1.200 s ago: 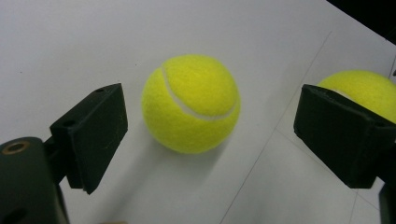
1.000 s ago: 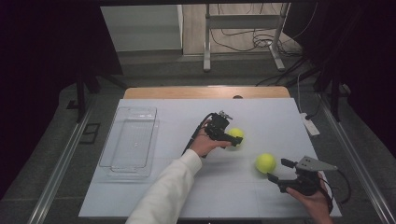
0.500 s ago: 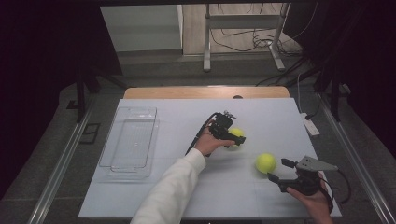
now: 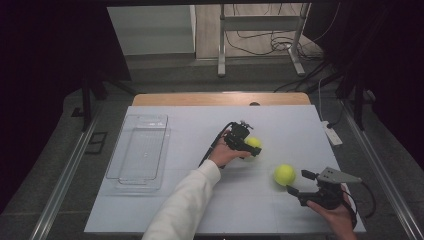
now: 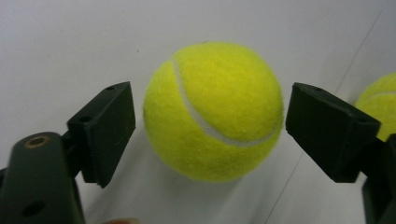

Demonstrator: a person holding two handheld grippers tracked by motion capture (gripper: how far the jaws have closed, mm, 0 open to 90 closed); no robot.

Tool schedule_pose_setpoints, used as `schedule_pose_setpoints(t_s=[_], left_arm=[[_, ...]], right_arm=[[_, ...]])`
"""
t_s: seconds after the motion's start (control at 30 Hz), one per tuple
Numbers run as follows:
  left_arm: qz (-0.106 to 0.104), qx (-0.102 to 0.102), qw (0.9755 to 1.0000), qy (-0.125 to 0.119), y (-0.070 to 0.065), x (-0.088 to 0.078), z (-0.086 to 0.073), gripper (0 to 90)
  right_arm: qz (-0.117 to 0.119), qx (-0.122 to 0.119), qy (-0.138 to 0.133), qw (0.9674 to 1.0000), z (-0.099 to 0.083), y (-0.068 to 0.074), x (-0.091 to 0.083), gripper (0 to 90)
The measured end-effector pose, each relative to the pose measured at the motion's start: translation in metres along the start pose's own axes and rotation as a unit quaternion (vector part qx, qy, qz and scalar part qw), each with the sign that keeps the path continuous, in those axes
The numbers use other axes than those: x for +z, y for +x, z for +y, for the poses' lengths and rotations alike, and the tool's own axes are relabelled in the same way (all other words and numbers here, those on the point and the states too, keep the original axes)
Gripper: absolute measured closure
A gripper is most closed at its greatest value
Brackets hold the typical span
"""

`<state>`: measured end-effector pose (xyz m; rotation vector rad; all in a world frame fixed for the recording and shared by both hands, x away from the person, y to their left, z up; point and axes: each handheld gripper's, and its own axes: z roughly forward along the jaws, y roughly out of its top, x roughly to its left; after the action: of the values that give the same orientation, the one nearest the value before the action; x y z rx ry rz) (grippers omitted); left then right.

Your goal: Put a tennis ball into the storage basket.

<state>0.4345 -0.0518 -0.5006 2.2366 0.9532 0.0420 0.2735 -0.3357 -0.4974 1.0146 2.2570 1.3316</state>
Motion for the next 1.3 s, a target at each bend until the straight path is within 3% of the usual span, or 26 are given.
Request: schedule_pose_setpoints(t_s=[0.2, 0.7, 1.3], left_arm=[[-0.001, 0.0, 1.0, 0.003, -0.001, 0.002, 0.0, 25.2], [0.007, 0.012, 0.9999, -0.001, -0.004, 0.001, 0.0, 27.0], [0.002, 0.017, 0.9994, -0.031, -0.006, -0.02, -0.003, 27.1]], right_arm=[[-0.001, 0.0, 0.0, 1.0, 0.0, 0.0, 0.0, 16.0], [-0.003, 0.001, -0.001, 1.0, 0.0, -0.001, -0.001, 16.1], [-0.004, 0.0, 0.0, 1.0, 0.0, 0.0, -0.001, 16.2]])
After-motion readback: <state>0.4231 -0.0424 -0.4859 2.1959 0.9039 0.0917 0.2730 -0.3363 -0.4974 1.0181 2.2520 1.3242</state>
